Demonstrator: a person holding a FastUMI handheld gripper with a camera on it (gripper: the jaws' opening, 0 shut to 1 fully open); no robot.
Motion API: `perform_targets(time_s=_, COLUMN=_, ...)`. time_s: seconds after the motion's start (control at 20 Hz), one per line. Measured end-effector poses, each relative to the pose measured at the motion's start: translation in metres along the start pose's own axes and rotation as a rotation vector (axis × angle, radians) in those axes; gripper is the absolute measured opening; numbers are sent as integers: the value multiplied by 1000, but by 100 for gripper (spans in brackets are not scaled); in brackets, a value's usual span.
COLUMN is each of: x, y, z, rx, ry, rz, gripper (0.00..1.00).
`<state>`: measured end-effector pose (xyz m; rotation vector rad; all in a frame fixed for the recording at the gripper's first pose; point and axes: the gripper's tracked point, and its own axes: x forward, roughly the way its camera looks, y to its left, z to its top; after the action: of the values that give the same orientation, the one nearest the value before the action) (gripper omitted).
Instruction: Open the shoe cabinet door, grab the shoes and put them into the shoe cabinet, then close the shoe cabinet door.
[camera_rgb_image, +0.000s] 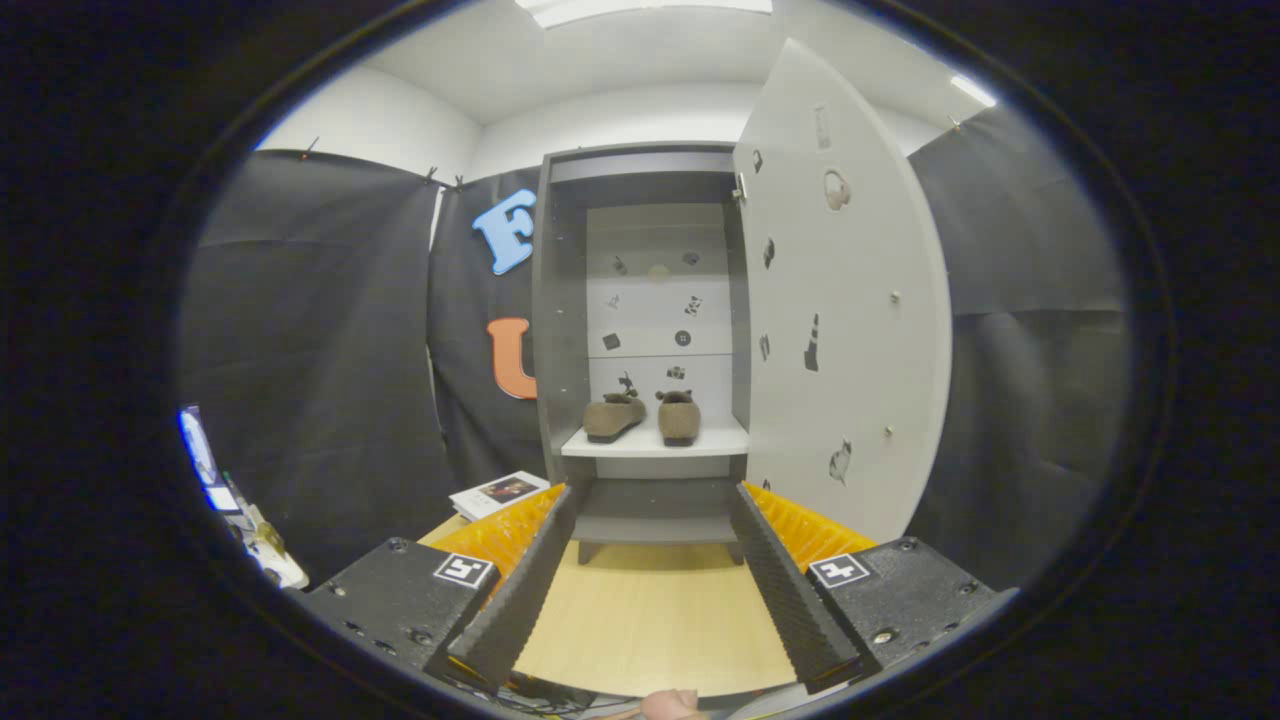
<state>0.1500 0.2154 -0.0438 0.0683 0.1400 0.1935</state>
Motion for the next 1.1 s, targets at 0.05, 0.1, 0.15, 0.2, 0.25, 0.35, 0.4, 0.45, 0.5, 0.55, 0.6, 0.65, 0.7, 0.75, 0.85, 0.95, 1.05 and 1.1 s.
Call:
perform_targets(time_s=0.05, x=-12, y=-7, z=-2, rx=24, ry=-10, rz=-1, gripper=99)
perform_targets(time_s=0.1, x=-22, y=-13, z=-4, rx=30, ry=-10, rz=5, gripper=99)
perform_targets(time_s=0.15, x=-33, y=-19, z=-7, rx=34, ry=-9, rz=14, gripper=99)
perform_targets(time_s=0.2, x=-43, y=-27, z=-6, rx=44, ry=-13, rz=19, gripper=99)
perform_targets(time_s=0.25, x=-49, y=-36, z=-4, rx=54, ry=-17, rz=17, gripper=100)
perform_targets(time_s=0.35, x=-66, y=-63, z=5, rx=74, ry=-48, rz=-1, gripper=99)
perform_targets(time_s=0.4, x=-74, y=-76, z=9, rx=83, ry=-63, rz=-19, gripper=99)
perform_targets(time_s=0.45, x=-82, y=-91, z=14, rx=92, ry=-81, rz=-32, gripper=99)
perform_targets(time_s=0.5, x=-88, y=-101, z=18, rx=100, ry=-96, rz=-40, gripper=99)
perform_targets(time_s=0.55, x=-97, y=-114, z=24, rx=110, ry=-114, rz=-50, gripper=100)
perform_targets(time_s=0.6, x=-103, y=-126, z=29, rx=113, ry=-132, rz=-58, gripper=100)
perform_targets(time_s=0.65, x=-108, y=-141, z=33, rx=110, ry=-145, rz=-70, gripper=100)
perform_targets(time_s=0.7, x=-112, y=-155, z=35, rx=110, ry=-156, rz=-89, gripper=100)
perform_targets(time_s=0.75, x=-114, y=-170, z=39, rx=106, ry=-168, rz=-110, gripper=100)
perform_targets(time_s=0.85, x=-117, y=-193, z=43, rx=83, ry=-187, rz=-138, gripper=100)
perform_targets(time_s=0.95, x=-110, y=-217, z=40, rx=69, ry=-191, rz=-156, gripper=100)
perform_targets(time_s=1.05, x=-105, y=-234, z=36, rx=40, ry=-180, rz=-173, gripper=100)
perform_targets(time_s=1.1, x=-99, y=-241, z=35, rx=15, ry=-180, rz=-179, gripper=100)
